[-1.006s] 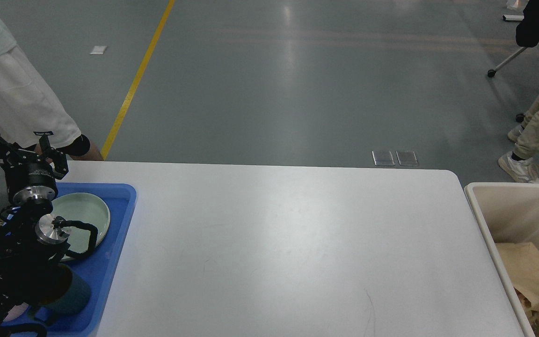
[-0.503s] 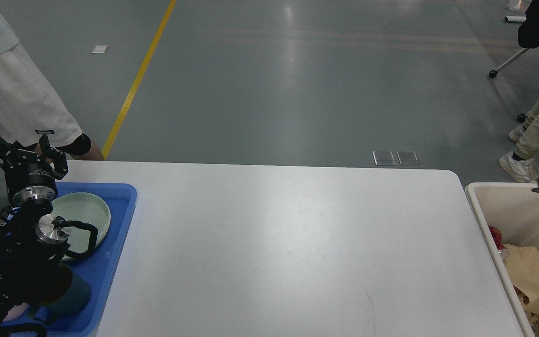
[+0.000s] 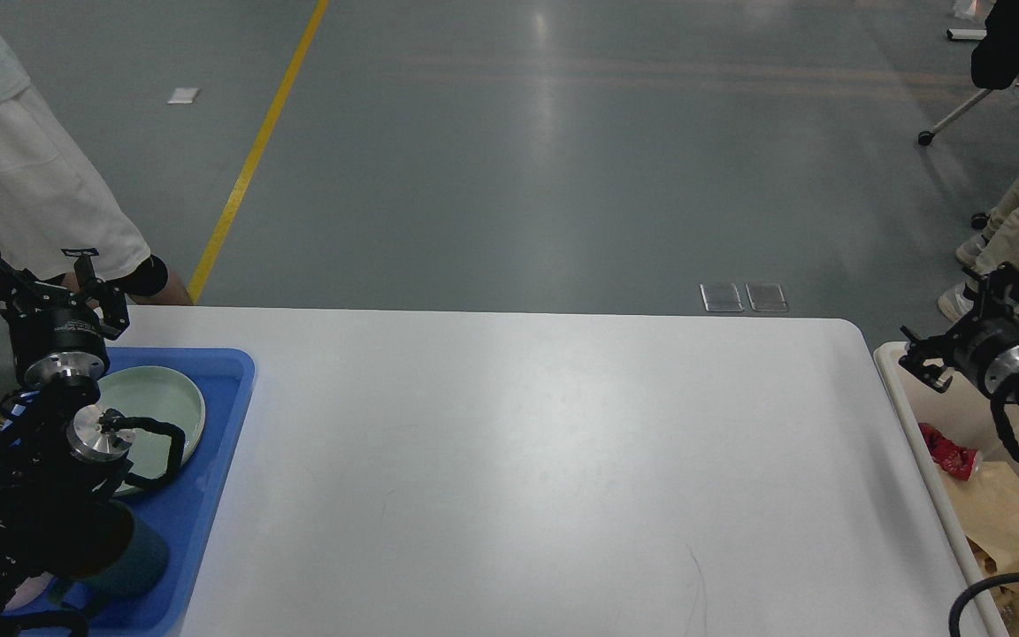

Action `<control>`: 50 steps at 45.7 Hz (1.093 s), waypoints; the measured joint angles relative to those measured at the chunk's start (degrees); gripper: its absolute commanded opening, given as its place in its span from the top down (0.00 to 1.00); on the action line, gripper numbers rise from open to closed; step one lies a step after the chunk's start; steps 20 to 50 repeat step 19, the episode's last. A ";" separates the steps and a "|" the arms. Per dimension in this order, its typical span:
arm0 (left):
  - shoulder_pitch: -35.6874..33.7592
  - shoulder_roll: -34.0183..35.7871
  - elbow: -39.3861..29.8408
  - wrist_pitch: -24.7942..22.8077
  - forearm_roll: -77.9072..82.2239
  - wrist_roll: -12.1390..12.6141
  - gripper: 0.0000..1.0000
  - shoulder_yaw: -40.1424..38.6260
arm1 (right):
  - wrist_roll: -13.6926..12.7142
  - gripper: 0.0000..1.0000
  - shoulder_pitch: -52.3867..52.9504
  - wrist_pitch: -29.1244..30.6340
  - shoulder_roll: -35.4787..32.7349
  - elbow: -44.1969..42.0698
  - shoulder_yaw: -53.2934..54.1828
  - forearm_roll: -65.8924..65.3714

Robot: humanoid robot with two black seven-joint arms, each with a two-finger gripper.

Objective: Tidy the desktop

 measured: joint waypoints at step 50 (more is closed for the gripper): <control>0.00 0.00 -0.04 0.00 0.00 0.00 0.04 0.00 | 5.93 0.00 6.36 2.44 8.04 1.63 0.89 -1.01</control>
